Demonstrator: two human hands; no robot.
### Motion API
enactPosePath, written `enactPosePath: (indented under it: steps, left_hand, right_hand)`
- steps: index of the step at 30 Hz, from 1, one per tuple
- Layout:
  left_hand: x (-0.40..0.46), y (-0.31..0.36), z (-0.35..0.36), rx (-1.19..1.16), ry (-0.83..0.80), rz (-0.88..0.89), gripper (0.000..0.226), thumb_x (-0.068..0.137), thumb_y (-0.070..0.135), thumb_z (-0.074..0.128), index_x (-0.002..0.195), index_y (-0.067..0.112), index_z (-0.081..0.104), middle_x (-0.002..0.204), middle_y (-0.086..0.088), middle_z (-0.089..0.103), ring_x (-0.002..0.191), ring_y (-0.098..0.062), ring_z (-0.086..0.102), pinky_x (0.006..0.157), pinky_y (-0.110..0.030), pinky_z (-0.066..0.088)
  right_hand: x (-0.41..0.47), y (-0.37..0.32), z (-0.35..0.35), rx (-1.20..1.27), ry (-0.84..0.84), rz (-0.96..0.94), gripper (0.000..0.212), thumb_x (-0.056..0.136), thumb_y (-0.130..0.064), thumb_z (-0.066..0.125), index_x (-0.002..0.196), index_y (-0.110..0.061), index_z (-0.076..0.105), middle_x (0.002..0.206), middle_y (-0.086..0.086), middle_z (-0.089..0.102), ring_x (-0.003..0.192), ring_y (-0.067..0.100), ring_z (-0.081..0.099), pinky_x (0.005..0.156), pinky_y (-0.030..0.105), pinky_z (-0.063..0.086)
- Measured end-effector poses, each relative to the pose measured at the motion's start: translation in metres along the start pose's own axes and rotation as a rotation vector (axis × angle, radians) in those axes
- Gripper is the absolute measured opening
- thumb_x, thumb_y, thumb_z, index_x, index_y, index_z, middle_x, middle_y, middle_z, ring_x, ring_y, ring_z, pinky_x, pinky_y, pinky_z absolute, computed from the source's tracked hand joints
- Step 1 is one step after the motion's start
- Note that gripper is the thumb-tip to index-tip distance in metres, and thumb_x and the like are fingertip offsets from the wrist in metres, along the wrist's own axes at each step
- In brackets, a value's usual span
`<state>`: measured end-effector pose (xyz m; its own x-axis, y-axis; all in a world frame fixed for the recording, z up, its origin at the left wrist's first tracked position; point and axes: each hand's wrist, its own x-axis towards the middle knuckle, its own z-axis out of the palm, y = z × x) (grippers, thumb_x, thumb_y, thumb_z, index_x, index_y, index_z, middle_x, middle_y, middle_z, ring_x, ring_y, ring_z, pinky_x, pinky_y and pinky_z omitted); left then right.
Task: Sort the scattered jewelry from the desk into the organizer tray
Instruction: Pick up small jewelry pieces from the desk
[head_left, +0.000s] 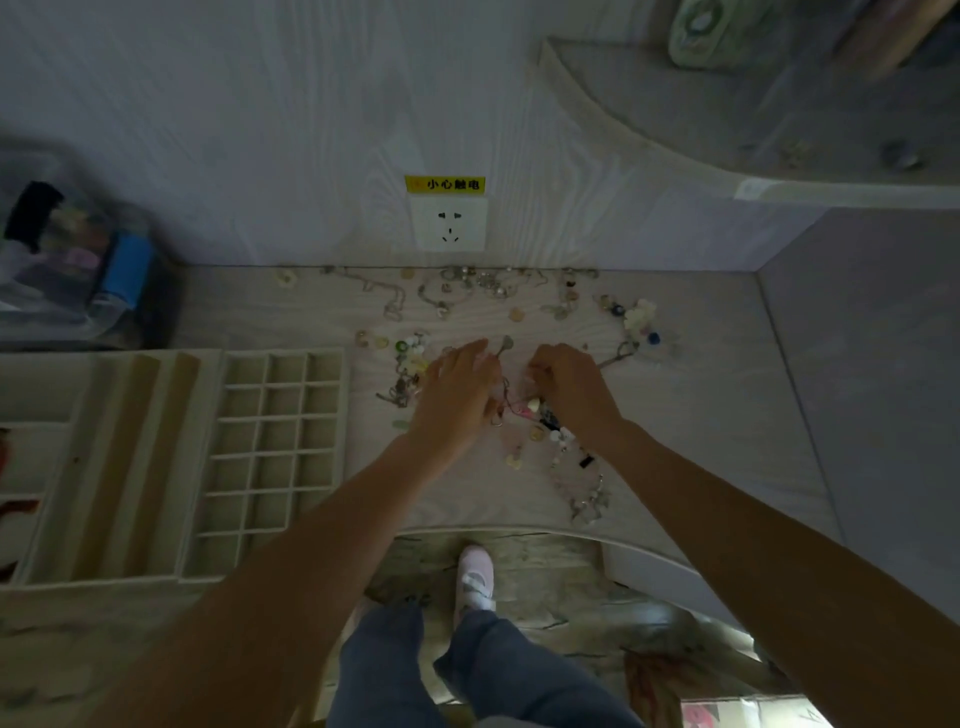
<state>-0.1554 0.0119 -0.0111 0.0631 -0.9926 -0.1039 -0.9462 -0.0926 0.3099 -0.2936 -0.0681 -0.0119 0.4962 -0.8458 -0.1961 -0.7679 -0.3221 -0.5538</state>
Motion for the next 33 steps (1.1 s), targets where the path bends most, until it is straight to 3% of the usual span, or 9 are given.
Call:
enactPosePath:
  steps: [3, 5, 10, 13, 19, 22, 26, 30, 33]
  left_hand:
    - [-0.011, 0.001, 0.0, -0.02, 0.026, 0.226, 0.022, 0.087, 0.017, 0.061, 0.108, 0.011, 0.06, 0.133, -0.006, 0.046, 0.116, -0.025, 0.048, 0.088, -0.034, 0.036]
    - [-0.015, 0.002, 0.002, -0.004, -0.034, 0.287, 0.024, 0.085, 0.031, 0.065, 0.103, 0.016, 0.063, 0.13, -0.001, 0.046, 0.113, -0.021, 0.048, 0.088, -0.032, 0.035]
    - [-0.012, 0.005, 0.007, 0.054, -0.032, 0.264, 0.035, 0.084, 0.037, 0.063, 0.112, 0.015, 0.061, 0.131, -0.001, 0.043, 0.117, -0.022, 0.043, 0.09, -0.033, 0.034]
    - [-0.01, 0.008, 0.008, 0.072, -0.035, 0.279, 0.034, 0.086, 0.036, 0.061, 0.112, 0.015, 0.06, 0.129, 0.001, 0.043, 0.116, -0.019, 0.041, 0.091, -0.03, 0.032]
    - [-0.017, 0.004, -0.011, -0.565, 0.036, 0.028, 0.012, 0.086, 0.014, 0.066, 0.086, 0.008, 0.056, 0.082, 0.0, 0.061, 0.072, -0.01, 0.054, 0.065, -0.018, 0.04]
    - [-0.024, -0.004, -0.027, -0.646, 0.075, -0.046, 0.014, 0.087, 0.016, 0.066, 0.084, 0.006, 0.055, 0.076, 0.0, 0.062, 0.066, -0.004, 0.055, 0.062, -0.015, 0.042]
    - [-0.036, -0.023, -0.049, -0.763, 0.121, -0.148, 0.011, 0.086, 0.012, 0.066, 0.086, 0.006, 0.057, 0.082, -0.002, 0.067, 0.072, -0.007, 0.063, 0.068, -0.013, 0.048]
    - [-0.055, -0.047, -0.064, -0.932, 0.182, -0.241, 0.018, 0.085, 0.008, 0.066, 0.077, 0.017, 0.052, 0.082, -0.005, 0.069, 0.073, -0.007, 0.069, 0.071, -0.023, 0.054]
    - [-0.076, -0.064, -0.075, -0.979, 0.226, -0.29, 0.02, 0.085, 0.006, 0.065, 0.076, 0.015, 0.05, 0.077, -0.006, 0.068, 0.07, -0.008, 0.068, 0.07, -0.028, 0.054]
  right_hand:
    - [-0.008, 0.0, -0.008, 0.228, 0.028, 0.089, 0.013, 0.093, -0.009, 0.052, 0.091, -0.002, 0.063, 0.088, 0.01, 0.063, 0.08, 0.02, 0.056, 0.063, 0.022, 0.038]
    - [-0.011, 0.003, -0.011, 0.32, 0.029, 0.15, 0.012, 0.093, -0.011, 0.052, 0.091, -0.004, 0.062, 0.087, 0.005, 0.061, 0.08, 0.014, 0.055, 0.06, 0.014, 0.038]
    - [-0.012, 0.007, -0.012, 0.447, 0.041, 0.29, 0.009, 0.09, -0.015, 0.054, 0.081, -0.013, 0.057, 0.083, 0.004, 0.06, 0.086, 0.025, 0.06, 0.08, 0.04, 0.051]
    - [-0.014, 0.003, -0.015, 0.443, 0.073, 0.331, 0.009, 0.091, -0.015, 0.051, 0.084, -0.014, 0.055, 0.086, 0.004, 0.06, 0.085, 0.021, 0.057, 0.078, 0.037, 0.047]
    - [-0.016, -0.018, -0.027, 0.681, 0.066, 0.318, 0.017, 0.093, -0.008, 0.05, 0.078, -0.015, 0.054, 0.083, 0.007, 0.066, 0.076, 0.016, 0.064, 0.081, 0.037, 0.051]
    - [-0.018, -0.036, -0.033, 0.834, -0.012, 0.311, 0.008, 0.093, -0.003, 0.05, 0.089, -0.004, 0.057, 0.072, 0.006, 0.062, 0.066, 0.019, 0.061, 0.067, 0.034, 0.053]
    - [-0.015, -0.069, -0.027, 1.045, -0.181, 0.372, 0.025, 0.096, -0.008, 0.048, 0.071, -0.004, 0.05, 0.052, 0.009, 0.044, 0.05, 0.022, 0.043, 0.044, 0.022, 0.038]
    - [-0.013, -0.097, -0.009, 0.796, -0.449, 0.324, 0.021, 0.097, -0.027, 0.048, 0.084, -0.012, 0.055, 0.061, 0.004, 0.052, 0.045, 0.011, 0.04, 0.042, 0.019, 0.03]
    - [-0.012, -0.119, 0.008, 0.841, -0.599, 0.286, 0.022, 0.097, -0.026, 0.047, 0.086, -0.011, 0.059, 0.068, 0.004, 0.056, 0.04, 0.007, 0.04, 0.038, 0.017, 0.027]
